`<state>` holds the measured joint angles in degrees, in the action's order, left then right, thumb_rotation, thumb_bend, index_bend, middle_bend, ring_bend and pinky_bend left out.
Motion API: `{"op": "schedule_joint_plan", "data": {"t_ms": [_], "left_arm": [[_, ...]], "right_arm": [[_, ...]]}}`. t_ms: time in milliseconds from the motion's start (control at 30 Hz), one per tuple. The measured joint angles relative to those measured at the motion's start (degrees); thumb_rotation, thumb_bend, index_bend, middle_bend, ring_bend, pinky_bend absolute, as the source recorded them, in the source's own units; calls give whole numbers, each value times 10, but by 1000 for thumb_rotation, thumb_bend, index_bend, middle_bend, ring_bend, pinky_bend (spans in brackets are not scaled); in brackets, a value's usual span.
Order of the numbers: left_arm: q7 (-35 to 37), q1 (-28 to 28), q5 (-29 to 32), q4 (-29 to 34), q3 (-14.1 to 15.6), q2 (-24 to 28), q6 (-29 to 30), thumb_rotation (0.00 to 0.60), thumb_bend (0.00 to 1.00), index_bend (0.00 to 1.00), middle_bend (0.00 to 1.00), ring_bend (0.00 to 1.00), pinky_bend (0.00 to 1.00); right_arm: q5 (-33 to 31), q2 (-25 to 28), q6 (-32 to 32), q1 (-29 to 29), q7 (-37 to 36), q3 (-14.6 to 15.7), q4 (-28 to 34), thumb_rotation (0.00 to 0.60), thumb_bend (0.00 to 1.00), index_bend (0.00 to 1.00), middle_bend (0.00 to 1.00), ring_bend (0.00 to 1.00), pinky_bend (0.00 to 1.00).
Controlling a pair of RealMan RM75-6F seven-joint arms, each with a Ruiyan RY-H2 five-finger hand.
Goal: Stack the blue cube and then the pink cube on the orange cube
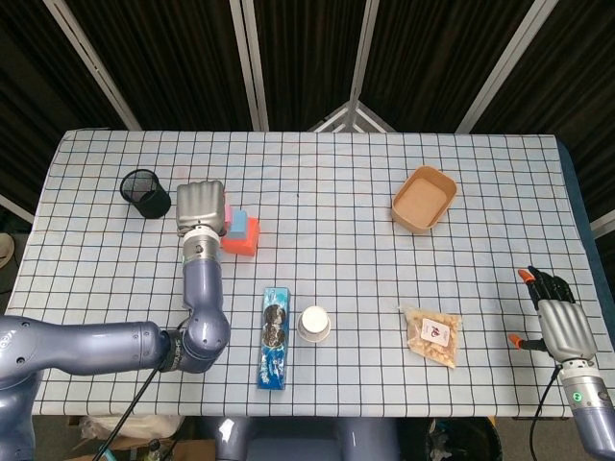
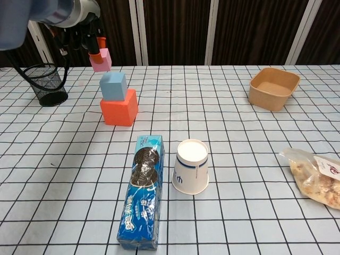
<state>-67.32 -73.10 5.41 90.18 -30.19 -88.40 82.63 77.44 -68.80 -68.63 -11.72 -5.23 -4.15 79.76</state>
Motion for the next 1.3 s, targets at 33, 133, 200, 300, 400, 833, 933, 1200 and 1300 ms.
{"op": "schedule_joint_plan", "data": {"t_ms": [33,133,200,300,400,833,933,1200,1300], "left_arm": [[0,1,0,-2,1,0,-2,600,436,525,863,698,722],[2,5,-5,-11,2,-2,-14,600,436,525,862,698,722],[4,7,-7,-18,3,-4,-25,600,436,525,863,698,722],[4,10,-12,-30,5,-9,-39,600,436,525,863,698,722],[4,10,-18,-37,7,-15,-46,600,437,525,863,698,722],[2,14,-25,-62,7,-29,-58,600,436,525,862,698,722],[2,14,-26,-65,6,-31,-60,600,436,525,862,698,722],[-1,12,-31,-61,2,-33,-57,600,436,525,862,698,722],[-3,11,-31,-53,-1,-32,-49,600,436,524,863,698,722]], "right_arm": [[0,0,0,0,0,0,0,600,94,0,42,34,36],[-3,-2,5,-1,2,0,-2,600,94,0,42,34,36],[-6,-3,8,-2,4,0,-3,600,95,0,42,35,36],[-8,-4,9,-3,5,-1,-5,600,95,0,42,34,36],[-10,-5,10,-3,7,-2,-6,600,95,0,42,34,36],[-12,-6,13,-4,6,-3,-8,600,94,0,42,34,36],[-12,-6,14,-5,7,-3,-8,600,95,0,42,35,36],[-14,-6,14,-5,7,-4,-8,600,94,0,42,34,36],[-12,-5,14,-5,6,-3,-7,600,94,0,42,34,36]]}}
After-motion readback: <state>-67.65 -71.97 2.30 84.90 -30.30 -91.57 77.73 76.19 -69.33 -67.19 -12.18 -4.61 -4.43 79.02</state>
